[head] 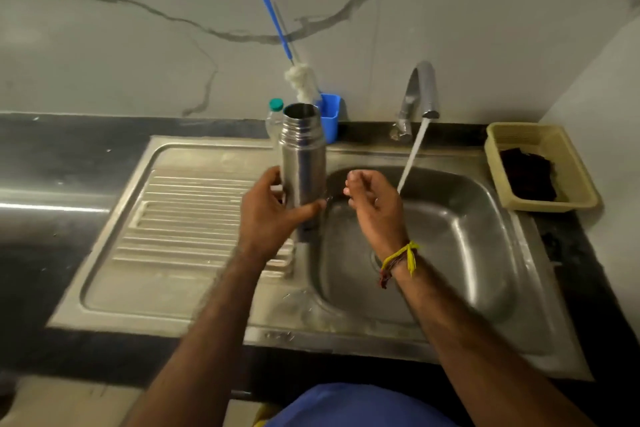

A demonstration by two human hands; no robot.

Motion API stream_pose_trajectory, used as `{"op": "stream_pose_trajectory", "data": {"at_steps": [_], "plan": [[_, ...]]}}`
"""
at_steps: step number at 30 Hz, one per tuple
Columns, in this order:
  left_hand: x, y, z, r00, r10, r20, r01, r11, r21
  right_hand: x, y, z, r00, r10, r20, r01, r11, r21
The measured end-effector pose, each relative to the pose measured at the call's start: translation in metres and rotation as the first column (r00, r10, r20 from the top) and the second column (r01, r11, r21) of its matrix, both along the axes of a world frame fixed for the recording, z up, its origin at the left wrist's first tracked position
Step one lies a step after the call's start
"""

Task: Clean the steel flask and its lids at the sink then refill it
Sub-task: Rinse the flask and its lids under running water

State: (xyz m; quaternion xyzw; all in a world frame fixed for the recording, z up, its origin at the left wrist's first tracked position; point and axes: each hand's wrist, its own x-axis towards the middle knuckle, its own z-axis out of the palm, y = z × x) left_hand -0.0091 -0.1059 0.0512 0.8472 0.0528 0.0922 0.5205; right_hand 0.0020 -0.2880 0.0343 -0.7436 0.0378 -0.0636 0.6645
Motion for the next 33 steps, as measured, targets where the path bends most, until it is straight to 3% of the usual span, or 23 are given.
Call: {"op": "stream_pose_trajectory", "data": {"at_steps": [4,7,10,14,16,23,28,33], "plan": [[0.000,0.058,0.008,0.980,0.183,0.074,-0.185,0.982,0.025,0.002,0.039,-0.035,0.989,0.134,-0.069,-0.145,0.970,-0.195],[0.002,0.094,0.007,0.964,0.250,0.090,-0.252,0.968,0.012,0.009,0.070,-0.050,0.954,0.272,-0.124,-0.299,0.880,-0.369],[0.004,0.116,-0.001,0.953,0.297,0.065,-0.299,0.954,0.017,0.021,0.095,-0.051,0.913,0.366,-0.183,-0.403,0.733,-0.548],[0.004,0.128,-0.023,0.945,0.325,0.025,-0.325,0.946,0.012,0.040,0.114,-0.056,0.858,0.402,-0.319,-0.491,0.464,-0.737],[0.007,0.130,-0.034,0.949,0.315,0.015,-0.315,0.949,-0.016,0.047,0.117,-0.058,0.866,0.372,-0.333,-0.475,0.405,-0.781],[0.022,0.121,-0.062,0.956,0.291,-0.026,-0.292,0.949,-0.123,0.029,0.078,-0.074,0.964,0.198,-0.177,-0.265,0.678,-0.686],[0.019,0.110,-0.072,0.957,0.288,-0.034,-0.289,0.947,-0.143,0.017,0.042,-0.079,0.994,0.049,-0.099,-0.102,0.750,-0.654],[0.016,0.105,-0.072,0.954,0.288,-0.082,-0.297,0.943,-0.150,0.007,0.019,-0.083,0.995,-0.015,-0.099,-0.050,0.781,-0.622]]}}
